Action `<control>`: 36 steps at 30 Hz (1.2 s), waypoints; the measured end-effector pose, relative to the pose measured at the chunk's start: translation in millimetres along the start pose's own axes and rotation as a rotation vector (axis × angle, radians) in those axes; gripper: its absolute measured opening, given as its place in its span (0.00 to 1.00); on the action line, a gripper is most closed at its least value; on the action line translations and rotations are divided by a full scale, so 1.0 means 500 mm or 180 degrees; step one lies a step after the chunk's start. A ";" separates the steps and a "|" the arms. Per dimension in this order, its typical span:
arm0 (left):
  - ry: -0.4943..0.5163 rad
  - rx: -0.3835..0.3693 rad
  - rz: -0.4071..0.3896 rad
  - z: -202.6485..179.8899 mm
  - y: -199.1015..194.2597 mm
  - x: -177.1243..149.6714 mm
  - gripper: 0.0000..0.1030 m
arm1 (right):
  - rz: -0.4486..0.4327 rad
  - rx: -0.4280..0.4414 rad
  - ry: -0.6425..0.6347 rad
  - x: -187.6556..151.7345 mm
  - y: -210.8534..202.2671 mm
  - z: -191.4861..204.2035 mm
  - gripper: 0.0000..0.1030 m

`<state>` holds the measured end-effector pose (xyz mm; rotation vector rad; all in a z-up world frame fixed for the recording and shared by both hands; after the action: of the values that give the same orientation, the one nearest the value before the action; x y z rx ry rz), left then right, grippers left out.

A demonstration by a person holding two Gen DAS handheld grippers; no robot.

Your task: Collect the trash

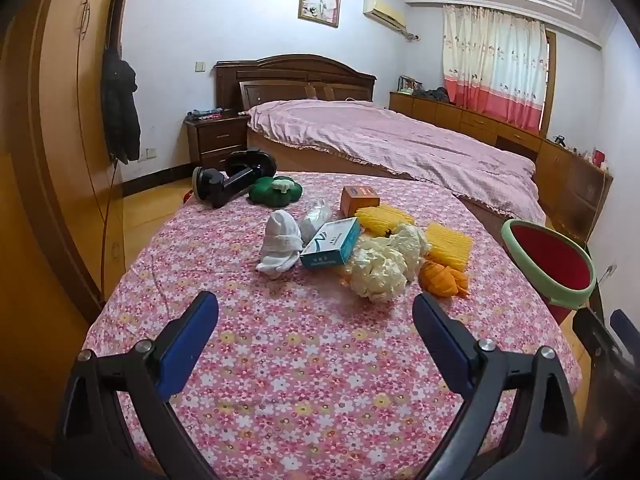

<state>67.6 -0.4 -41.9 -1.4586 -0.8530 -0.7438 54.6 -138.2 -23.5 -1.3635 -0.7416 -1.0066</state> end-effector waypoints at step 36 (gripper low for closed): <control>-0.0110 0.0031 0.0005 0.018 0.003 0.002 0.94 | 0.0035 -0.0020 -0.0050 -0.003 0.005 0.007 1.00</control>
<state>69.1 8.7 -42.8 -1.4669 -0.8806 -0.7140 56.7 -134.7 -25.9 -1.3809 -0.7424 -0.9913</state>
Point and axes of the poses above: each gripper's, at about its wrist camera, not at the fingertips, and y roughly the way its jaws point, z to its left, x to its top, the point moved 8 cm from there along y, roughly the way its jaws point
